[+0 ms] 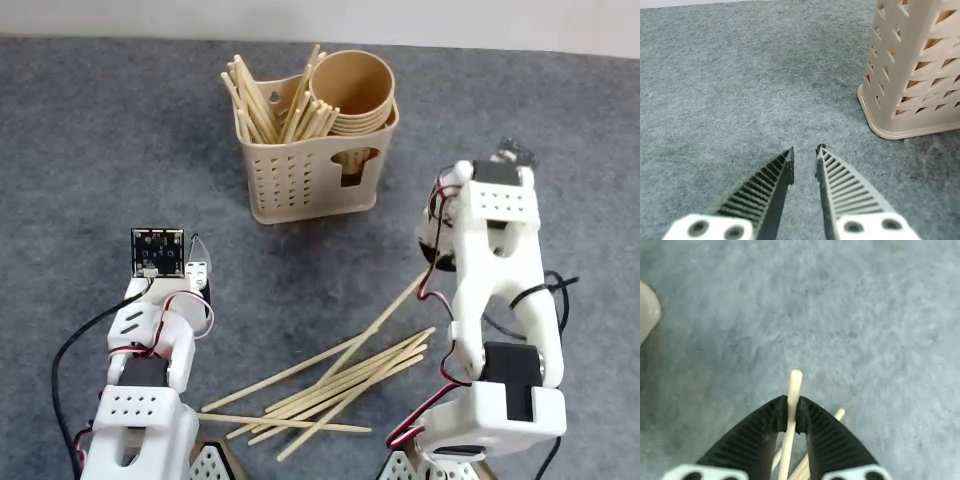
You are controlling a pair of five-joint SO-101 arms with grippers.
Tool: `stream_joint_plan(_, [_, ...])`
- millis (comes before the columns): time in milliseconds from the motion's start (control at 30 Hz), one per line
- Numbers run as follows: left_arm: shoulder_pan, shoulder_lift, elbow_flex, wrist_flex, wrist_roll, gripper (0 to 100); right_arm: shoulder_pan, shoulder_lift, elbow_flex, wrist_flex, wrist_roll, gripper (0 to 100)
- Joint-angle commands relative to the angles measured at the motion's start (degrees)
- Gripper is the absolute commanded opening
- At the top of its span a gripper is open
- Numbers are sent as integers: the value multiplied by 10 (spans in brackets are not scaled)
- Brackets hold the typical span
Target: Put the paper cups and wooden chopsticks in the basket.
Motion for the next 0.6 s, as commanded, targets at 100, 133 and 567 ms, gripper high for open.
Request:
stream_joint_plan(100, [-4,-11,0,-1,2,94,-48,-7,-102,87,-1,5])
stream_joint_plan(133, [-4,-11,0,-1,2,94,-51,-7,-109,94,-1,5])
stream_joint_plan(567, [-5,-11,0,-1,2,94,-98,-69,-155,157,0,5])
